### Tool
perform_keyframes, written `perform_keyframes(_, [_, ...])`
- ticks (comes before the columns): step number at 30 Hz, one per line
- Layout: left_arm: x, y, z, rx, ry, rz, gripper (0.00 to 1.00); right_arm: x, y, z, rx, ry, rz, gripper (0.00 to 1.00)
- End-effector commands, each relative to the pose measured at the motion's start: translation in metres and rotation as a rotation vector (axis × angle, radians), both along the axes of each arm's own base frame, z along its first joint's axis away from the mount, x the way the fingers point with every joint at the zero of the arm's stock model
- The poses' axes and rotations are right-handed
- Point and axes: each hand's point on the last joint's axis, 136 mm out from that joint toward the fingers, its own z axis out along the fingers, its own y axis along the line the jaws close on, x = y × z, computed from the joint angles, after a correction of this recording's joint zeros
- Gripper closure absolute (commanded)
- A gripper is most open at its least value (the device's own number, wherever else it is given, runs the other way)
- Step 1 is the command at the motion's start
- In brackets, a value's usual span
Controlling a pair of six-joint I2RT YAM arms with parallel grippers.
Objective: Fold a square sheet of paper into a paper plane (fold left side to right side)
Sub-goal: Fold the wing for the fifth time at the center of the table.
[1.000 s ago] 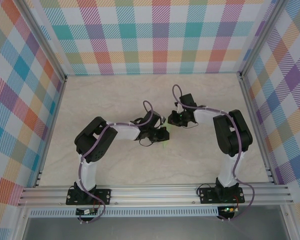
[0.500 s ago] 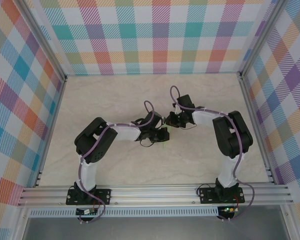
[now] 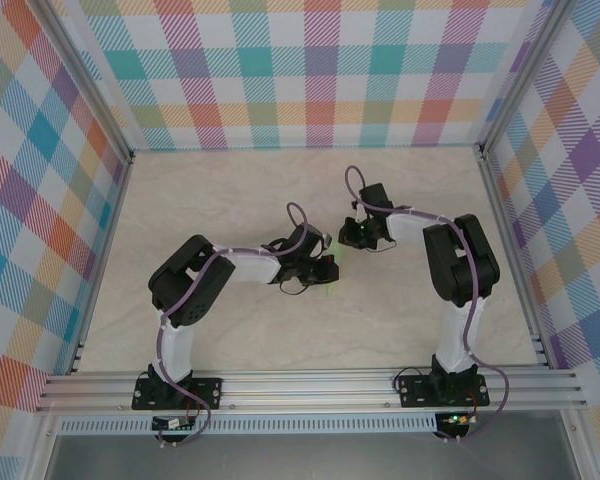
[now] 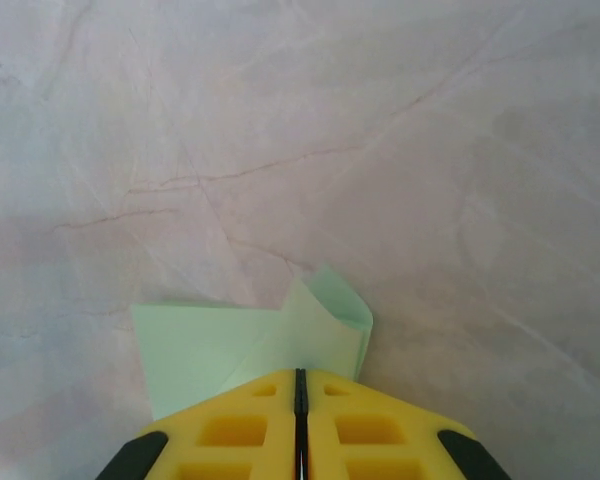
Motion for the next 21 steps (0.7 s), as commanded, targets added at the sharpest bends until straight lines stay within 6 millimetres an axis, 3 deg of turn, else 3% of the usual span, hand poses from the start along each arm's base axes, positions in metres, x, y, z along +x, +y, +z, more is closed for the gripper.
perform_keyframes(1, [-0.036, 0.031, -0.055, 0.168, 0.136, 0.006, 0.98, 0.013, -0.007, -0.007, -0.038, -0.009, 0.008, 0.90])
perform_keyframes(21, [-0.040, 0.031, -0.059, 0.146, 0.151, 0.010, 0.98, 0.057, -0.027, -0.008, -0.023, -0.003, -0.054, 0.89])
